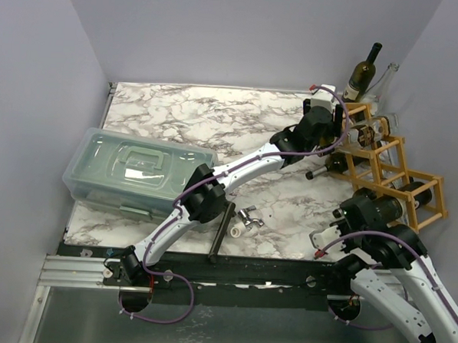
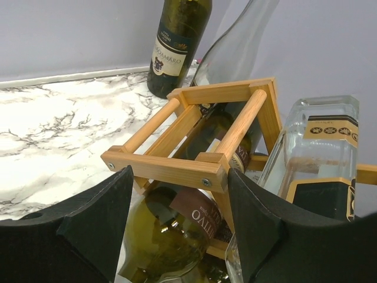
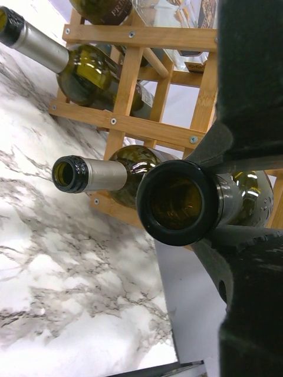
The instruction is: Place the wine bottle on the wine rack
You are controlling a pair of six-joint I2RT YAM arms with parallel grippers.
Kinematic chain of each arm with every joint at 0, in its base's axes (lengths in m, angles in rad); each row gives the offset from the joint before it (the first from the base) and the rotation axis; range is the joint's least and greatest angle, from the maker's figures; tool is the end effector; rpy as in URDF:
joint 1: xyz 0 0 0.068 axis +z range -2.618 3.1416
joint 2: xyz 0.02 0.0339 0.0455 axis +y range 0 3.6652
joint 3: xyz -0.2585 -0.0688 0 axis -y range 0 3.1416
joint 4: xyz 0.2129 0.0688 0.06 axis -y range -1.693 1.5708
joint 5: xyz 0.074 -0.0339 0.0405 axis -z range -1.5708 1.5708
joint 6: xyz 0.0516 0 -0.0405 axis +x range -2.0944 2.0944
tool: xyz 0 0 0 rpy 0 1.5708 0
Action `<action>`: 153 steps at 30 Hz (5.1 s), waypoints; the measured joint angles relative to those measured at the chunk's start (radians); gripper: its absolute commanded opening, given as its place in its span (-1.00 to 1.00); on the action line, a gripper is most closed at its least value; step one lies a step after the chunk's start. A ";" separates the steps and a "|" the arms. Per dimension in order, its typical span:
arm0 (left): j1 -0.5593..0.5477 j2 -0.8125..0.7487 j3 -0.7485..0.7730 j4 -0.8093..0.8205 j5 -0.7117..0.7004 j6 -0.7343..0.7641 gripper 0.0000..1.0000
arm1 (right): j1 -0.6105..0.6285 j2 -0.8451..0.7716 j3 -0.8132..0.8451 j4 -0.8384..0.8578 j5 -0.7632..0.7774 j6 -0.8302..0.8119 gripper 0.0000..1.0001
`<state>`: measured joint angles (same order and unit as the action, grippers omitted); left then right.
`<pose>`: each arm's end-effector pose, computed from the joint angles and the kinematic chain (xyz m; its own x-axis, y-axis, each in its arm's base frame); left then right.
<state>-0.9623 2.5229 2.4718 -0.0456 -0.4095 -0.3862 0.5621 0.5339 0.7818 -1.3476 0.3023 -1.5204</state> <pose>0.3410 -0.4535 0.3008 -0.2493 -0.2466 -0.9365 0.4666 0.8168 -0.3393 0.0463 0.0110 0.2456 0.3560 -0.9026 0.2421 -0.7729 -0.4300 -0.4667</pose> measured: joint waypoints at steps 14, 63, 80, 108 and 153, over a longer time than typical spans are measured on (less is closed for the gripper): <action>0.003 -0.004 -0.015 0.031 0.014 0.036 0.35 | 0.001 -0.018 -0.098 0.088 0.135 0.029 -0.44; 0.000 -0.759 -0.569 -0.271 0.315 0.202 0.93 | 0.002 -0.007 0.098 -0.033 -0.346 0.264 1.00; 0.003 -1.047 -1.097 -0.147 0.034 0.407 0.93 | 0.002 0.121 0.132 0.108 -0.356 0.317 0.99; 0.003 -1.115 -1.138 -0.008 -0.034 0.436 0.92 | 0.006 0.075 0.033 0.180 0.006 0.373 1.00; 0.003 -1.260 -1.332 0.109 -0.073 0.544 0.91 | -0.223 0.930 0.608 1.611 0.336 1.337 1.00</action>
<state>-0.9596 1.2629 1.1400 0.0635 -0.4828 0.1581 0.3393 1.4635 1.3895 0.2630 0.6388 -0.1837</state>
